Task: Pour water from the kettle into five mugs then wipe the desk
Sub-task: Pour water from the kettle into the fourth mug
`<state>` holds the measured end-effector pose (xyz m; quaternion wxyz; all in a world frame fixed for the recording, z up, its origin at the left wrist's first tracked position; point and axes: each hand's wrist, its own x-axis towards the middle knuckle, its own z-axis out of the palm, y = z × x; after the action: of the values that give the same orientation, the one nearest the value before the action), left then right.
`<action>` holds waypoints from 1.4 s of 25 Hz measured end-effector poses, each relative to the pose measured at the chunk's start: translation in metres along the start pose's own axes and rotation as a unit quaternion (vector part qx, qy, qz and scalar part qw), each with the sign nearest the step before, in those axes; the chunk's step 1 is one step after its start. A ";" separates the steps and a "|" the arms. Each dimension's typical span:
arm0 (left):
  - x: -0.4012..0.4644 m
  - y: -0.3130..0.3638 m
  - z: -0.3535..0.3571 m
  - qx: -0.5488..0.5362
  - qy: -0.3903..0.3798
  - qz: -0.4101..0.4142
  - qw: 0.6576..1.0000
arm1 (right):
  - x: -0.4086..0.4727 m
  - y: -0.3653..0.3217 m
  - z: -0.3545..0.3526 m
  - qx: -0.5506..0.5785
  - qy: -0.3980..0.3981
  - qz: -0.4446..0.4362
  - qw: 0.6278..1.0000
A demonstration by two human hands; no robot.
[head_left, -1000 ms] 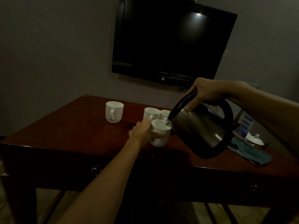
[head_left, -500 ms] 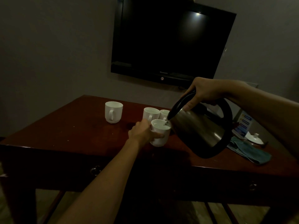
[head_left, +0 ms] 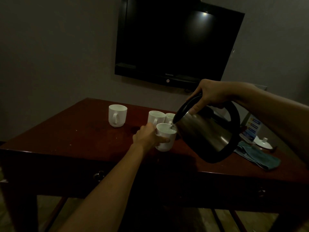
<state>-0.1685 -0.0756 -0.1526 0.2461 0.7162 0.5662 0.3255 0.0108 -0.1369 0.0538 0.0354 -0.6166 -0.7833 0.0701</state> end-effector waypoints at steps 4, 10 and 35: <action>0.002 -0.003 0.000 -0.007 -0.004 0.004 1.000 | 0.001 0.002 0.000 -0.004 0.001 0.000 1.000; 0.001 -0.001 0.000 -0.002 -0.003 0.001 1.000 | 0.003 0.007 0.000 0.000 0.003 -0.007 1.000; 0.002 0.002 0.001 0.020 -0.006 -0.039 0.999 | -0.022 0.064 0.030 0.178 0.089 -0.036 0.979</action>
<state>-0.1662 -0.0739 -0.1508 0.2479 0.7003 0.5985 0.3000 0.0735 -0.1458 0.0148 0.2167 -0.5758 -0.7735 0.1521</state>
